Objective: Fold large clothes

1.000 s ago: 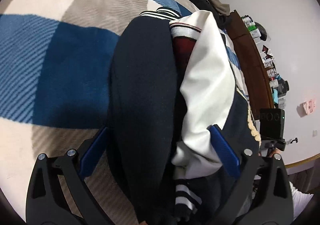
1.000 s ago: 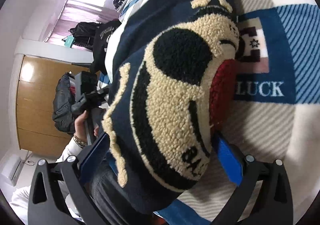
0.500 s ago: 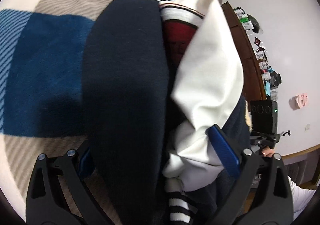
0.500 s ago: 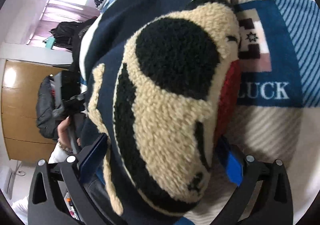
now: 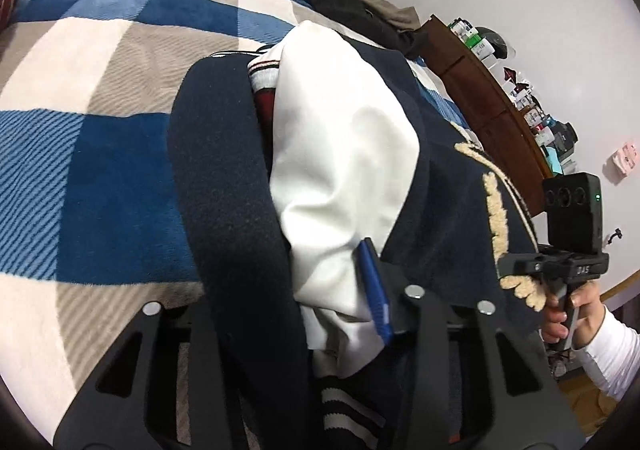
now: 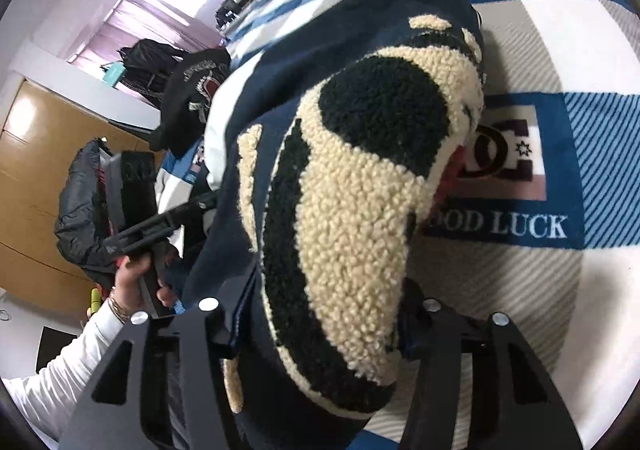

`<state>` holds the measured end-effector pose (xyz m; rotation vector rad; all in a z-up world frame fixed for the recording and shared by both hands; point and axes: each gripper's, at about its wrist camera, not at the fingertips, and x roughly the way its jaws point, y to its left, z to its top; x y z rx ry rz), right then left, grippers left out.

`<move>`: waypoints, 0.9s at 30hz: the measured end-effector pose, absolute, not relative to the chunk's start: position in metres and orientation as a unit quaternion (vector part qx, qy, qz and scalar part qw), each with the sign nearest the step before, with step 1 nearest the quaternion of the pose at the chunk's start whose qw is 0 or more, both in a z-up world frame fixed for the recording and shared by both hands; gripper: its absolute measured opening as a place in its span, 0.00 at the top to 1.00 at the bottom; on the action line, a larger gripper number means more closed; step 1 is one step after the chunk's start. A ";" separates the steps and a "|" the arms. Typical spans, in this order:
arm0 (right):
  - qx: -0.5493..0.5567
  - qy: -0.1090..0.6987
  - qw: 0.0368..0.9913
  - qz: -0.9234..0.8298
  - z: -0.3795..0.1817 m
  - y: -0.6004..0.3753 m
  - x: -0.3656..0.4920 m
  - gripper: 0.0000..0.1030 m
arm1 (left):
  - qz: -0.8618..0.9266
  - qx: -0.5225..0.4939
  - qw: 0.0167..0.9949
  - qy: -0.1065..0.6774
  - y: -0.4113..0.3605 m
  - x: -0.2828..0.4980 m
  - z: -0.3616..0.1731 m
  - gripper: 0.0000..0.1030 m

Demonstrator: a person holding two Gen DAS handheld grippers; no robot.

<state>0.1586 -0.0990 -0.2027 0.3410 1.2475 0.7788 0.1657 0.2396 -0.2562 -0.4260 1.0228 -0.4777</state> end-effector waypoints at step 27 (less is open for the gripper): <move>0.181 0.513 0.728 0.417 -0.128 -0.110 0.191 0.52 | -0.229 -0.189 0.863 0.410 0.237 0.168 -0.176 0.70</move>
